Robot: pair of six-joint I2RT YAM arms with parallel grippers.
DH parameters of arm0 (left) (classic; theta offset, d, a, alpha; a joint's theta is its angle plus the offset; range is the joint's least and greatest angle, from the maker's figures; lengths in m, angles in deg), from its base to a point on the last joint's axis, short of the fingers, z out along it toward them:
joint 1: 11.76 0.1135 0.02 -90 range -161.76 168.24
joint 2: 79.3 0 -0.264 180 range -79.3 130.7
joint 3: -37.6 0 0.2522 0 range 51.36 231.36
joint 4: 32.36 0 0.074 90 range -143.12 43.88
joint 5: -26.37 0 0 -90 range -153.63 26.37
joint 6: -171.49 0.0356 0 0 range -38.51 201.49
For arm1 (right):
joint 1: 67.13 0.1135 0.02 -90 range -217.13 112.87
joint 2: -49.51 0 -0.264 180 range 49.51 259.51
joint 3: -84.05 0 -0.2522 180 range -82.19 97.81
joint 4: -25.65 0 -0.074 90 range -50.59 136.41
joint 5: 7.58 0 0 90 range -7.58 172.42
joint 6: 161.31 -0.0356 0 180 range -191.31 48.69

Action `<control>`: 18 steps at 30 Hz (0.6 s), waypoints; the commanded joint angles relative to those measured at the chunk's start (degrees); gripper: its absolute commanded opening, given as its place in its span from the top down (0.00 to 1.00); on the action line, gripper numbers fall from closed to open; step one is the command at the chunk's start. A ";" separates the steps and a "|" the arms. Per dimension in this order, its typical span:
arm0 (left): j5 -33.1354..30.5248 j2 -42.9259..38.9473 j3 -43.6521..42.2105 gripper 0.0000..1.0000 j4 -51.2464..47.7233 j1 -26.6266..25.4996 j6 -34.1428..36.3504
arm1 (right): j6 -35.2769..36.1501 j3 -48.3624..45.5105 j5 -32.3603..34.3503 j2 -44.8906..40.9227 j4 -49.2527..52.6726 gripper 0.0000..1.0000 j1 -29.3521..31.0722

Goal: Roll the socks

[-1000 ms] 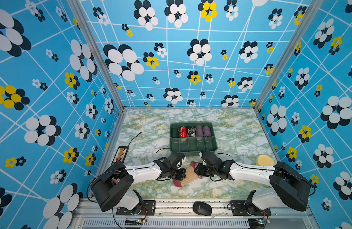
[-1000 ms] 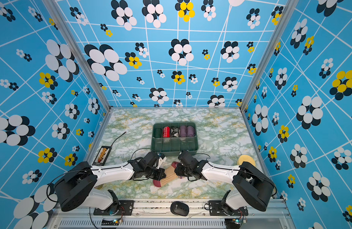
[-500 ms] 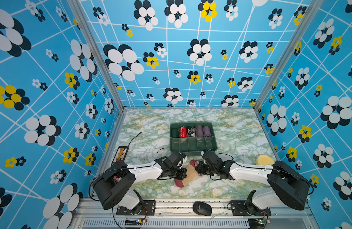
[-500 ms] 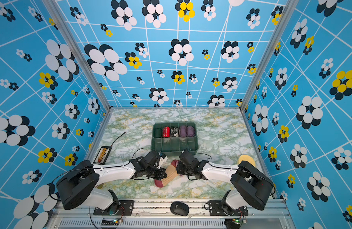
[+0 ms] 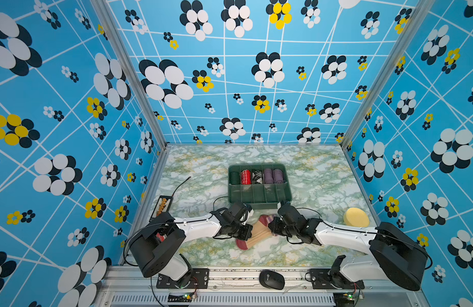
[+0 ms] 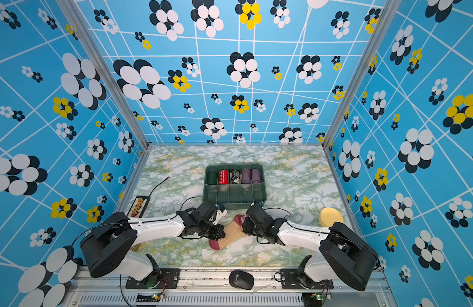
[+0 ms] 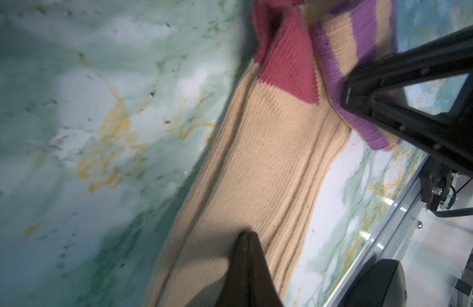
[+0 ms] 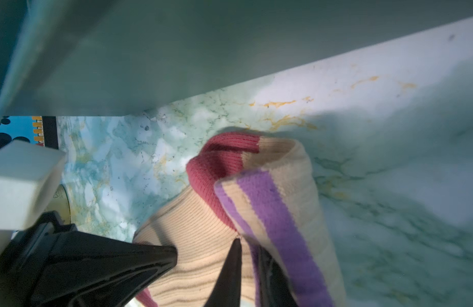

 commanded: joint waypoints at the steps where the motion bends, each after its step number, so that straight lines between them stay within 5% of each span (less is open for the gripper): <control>1: -2.50 3.15 -1.82 1.00 -10.02 0.33 1.79 | -0.99 -2.07 4.75 1.86 6.17 0.83 -1.11; 18: 4.52 -1.33 12.55 1.00 -5.05 0.81 2.70 | -1.63 -3.50 3.63 0.85 5.78 0.87 -1.17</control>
